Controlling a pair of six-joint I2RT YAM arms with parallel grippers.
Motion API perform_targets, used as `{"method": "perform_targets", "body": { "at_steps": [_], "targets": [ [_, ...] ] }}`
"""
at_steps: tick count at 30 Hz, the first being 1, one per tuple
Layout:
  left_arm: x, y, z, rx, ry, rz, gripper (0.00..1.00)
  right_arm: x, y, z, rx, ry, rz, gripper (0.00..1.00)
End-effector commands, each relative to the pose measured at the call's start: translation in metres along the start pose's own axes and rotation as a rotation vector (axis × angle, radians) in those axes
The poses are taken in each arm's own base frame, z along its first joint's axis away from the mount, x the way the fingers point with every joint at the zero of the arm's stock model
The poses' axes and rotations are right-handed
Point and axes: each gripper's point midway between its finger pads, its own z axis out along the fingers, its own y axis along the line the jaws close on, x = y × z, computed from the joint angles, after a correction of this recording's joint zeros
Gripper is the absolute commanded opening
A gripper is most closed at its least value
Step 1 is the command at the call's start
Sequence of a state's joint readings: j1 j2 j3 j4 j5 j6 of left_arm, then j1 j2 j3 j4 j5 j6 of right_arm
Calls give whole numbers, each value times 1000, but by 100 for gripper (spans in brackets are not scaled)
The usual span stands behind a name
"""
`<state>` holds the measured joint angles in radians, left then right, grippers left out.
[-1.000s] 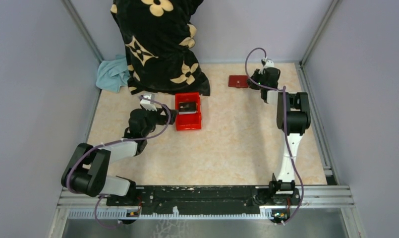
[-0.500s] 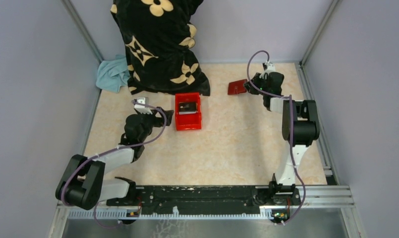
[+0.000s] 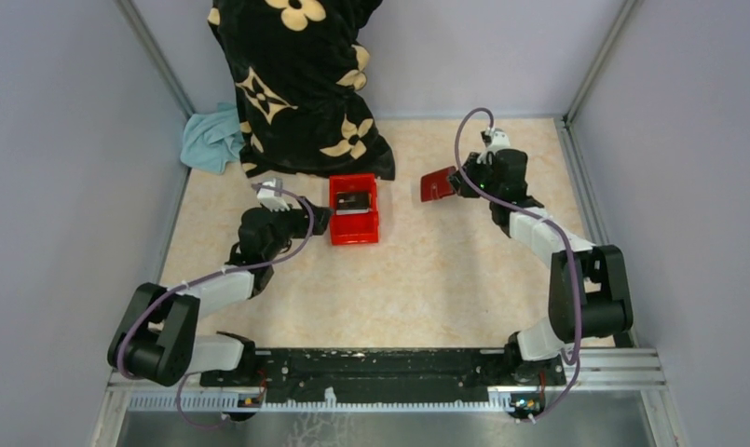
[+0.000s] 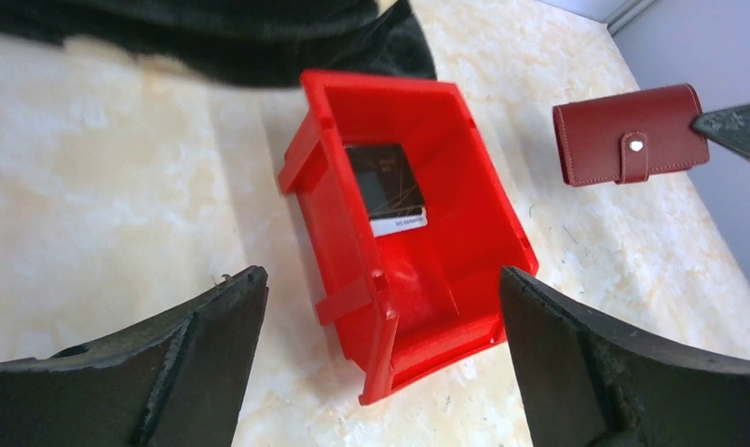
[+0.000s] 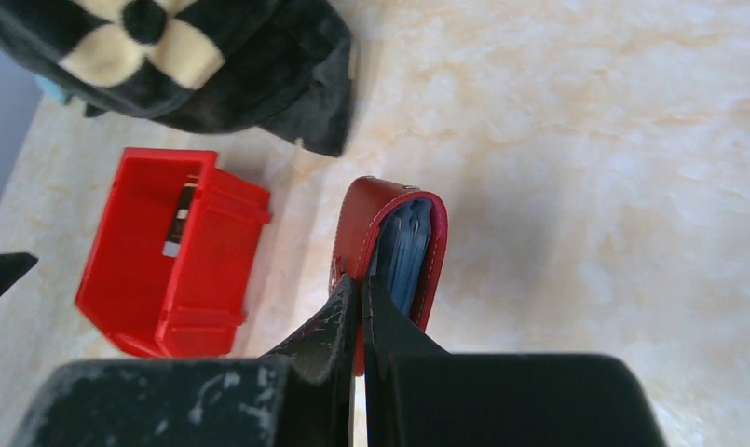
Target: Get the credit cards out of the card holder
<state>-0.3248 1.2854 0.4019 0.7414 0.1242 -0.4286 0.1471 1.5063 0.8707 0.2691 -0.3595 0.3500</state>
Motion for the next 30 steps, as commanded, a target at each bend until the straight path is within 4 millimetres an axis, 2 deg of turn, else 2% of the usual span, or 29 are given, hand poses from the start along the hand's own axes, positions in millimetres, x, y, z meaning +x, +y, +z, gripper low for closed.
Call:
{"method": "perform_targets", "body": {
  "at_steps": [1,2,3,4,5,6,8,11,15,16,19,20,21,22,25,28,29,30],
  "targets": [
    [17,6,0,-47,45,-153,95,6,-27,-11,150,21,10,0],
    [17,5,-1,-34,43,-142,91,12,-31,-9,161,36,21,19],
    [17,1,-2,-15,50,-130,89,18,-34,-6,172,53,29,50],
    [15,-1,-3,-8,47,-119,89,25,-41,-5,198,78,39,74],
    [13,0,-4,-17,45,-110,89,29,-48,-4,231,94,44,90],
    [11,2,-5,-31,35,-105,89,32,-53,-4,257,101,44,98],
    [7,8,-8,-67,14,-92,90,28,-53,-6,262,69,37,99],
    [4,19,-9,-141,4,-100,90,15,-41,-7,227,13,-4,99],
    [8,20,-4,-165,28,-100,91,16,-38,-3,380,47,-177,96],
    [10,19,-3,-162,36,-103,92,17,-32,-1,395,52,-221,93],
    [15,16,0,-154,58,-108,89,24,-9,13,356,60,-282,59],
    [16,16,1,-157,62,-111,85,27,-5,17,344,67,-276,41],
    [16,17,1,-161,61,-114,81,29,-5,20,340,75,-266,15],
    [16,18,0,-167,60,-115,79,31,-6,23,343,83,-262,0],
    [13,20,-2,-182,48,-108,63,36,-9,32,347,109,-260,0],
    [11,22,-4,-190,38,-106,51,40,-23,39,419,129,-255,0],
    [11,22,-4,-193,36,-107,47,34,-30,39,461,109,-247,13],
    [10,23,-4,-197,33,-107,45,27,-36,40,487,87,-232,36]
  ]
}}
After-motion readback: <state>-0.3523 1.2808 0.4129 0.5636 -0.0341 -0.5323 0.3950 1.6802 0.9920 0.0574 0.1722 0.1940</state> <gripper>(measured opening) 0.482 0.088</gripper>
